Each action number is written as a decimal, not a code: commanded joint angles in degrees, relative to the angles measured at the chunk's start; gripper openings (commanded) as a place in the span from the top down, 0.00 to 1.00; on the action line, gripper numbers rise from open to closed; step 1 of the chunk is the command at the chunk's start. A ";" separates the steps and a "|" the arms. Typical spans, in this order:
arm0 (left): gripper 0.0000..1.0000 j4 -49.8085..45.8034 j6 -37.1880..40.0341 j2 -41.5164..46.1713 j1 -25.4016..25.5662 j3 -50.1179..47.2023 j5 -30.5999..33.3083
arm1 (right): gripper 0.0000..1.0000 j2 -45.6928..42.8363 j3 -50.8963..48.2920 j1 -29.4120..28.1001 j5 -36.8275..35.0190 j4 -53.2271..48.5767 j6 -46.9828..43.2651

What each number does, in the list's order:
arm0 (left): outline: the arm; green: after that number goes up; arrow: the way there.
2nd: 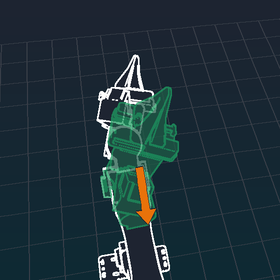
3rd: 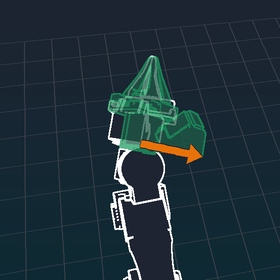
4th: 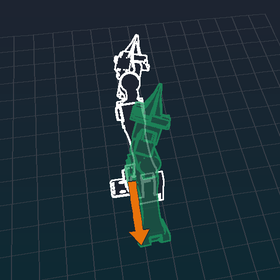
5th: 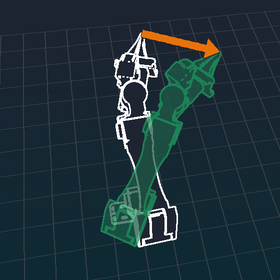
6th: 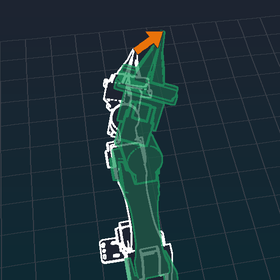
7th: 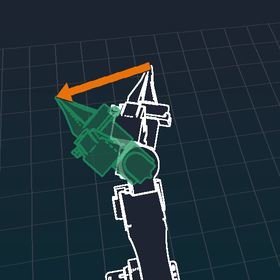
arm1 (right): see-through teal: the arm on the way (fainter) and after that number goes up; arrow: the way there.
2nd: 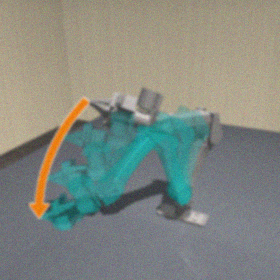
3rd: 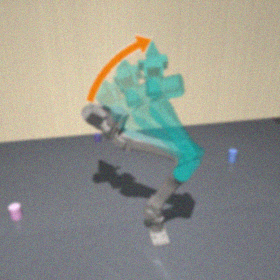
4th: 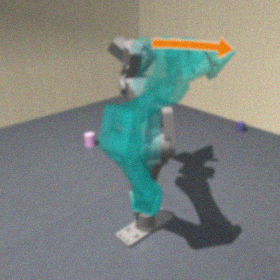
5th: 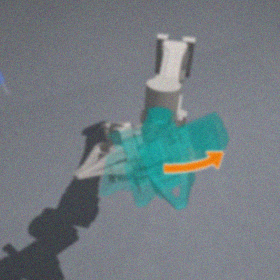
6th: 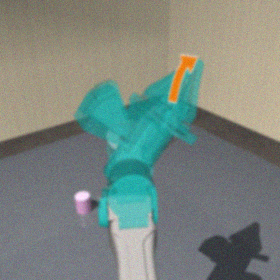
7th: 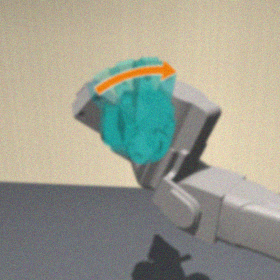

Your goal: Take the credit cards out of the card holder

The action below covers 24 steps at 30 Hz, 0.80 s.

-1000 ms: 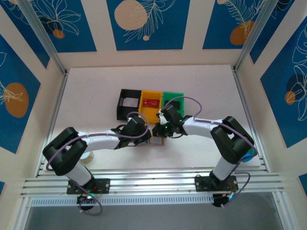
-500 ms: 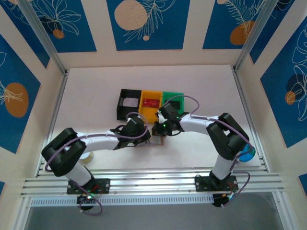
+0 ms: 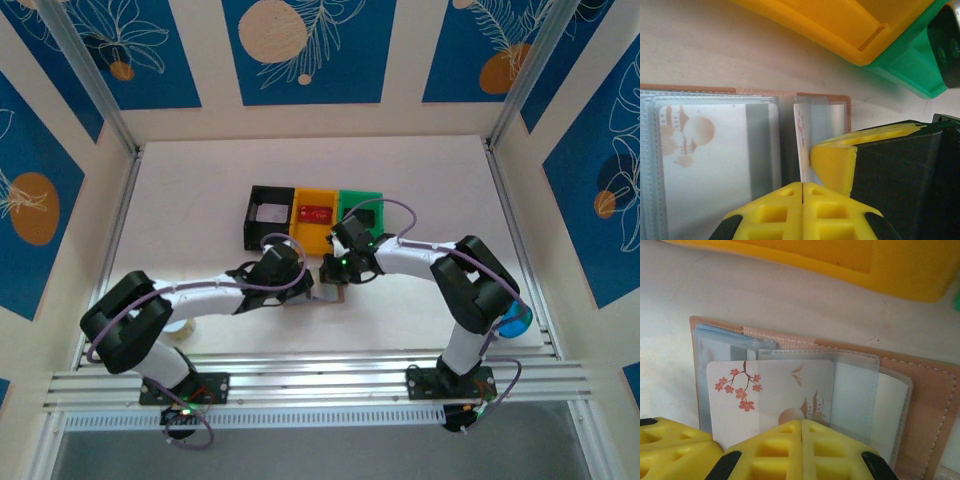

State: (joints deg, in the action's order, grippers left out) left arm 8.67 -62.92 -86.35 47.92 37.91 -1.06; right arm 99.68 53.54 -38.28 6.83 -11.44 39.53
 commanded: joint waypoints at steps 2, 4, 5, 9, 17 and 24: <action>1.00 3.55 0.43 0.96 0.60 -0.35 -1.14 | 1.00 1.66 0.43 0.23 -0.76 -2.27 0.64; 1.00 3.59 0.43 1.07 0.61 -0.40 -1.06 | 1.00 1.63 0.51 0.25 -0.70 -2.36 0.64; 1.00 3.63 0.44 1.09 0.66 -0.55 -1.05 | 1.00 1.62 0.51 0.27 -0.81 -2.36 0.64; 1.00 4.03 0.07 1.75 0.60 -1.40 -0.70 | 1.00 1.59 0.52 0.31 -0.98 -2.44 0.65; 1.00 3.91 -0.16 3.93 0.66 -2.89 0.08 | 1.00 1.57 0.52 0.31 -1.27 -2.53 0.73; 1.00 3.04 0.43 5.74 0.42 -2.95 0.46 | 1.00 1.49 0.51 0.31 -1.29 -2.54 0.73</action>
State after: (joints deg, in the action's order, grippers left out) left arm 10.96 -62.94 -82.11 47.92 35.14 -1.02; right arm 100.49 53.54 -38.22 5.74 -12.91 39.53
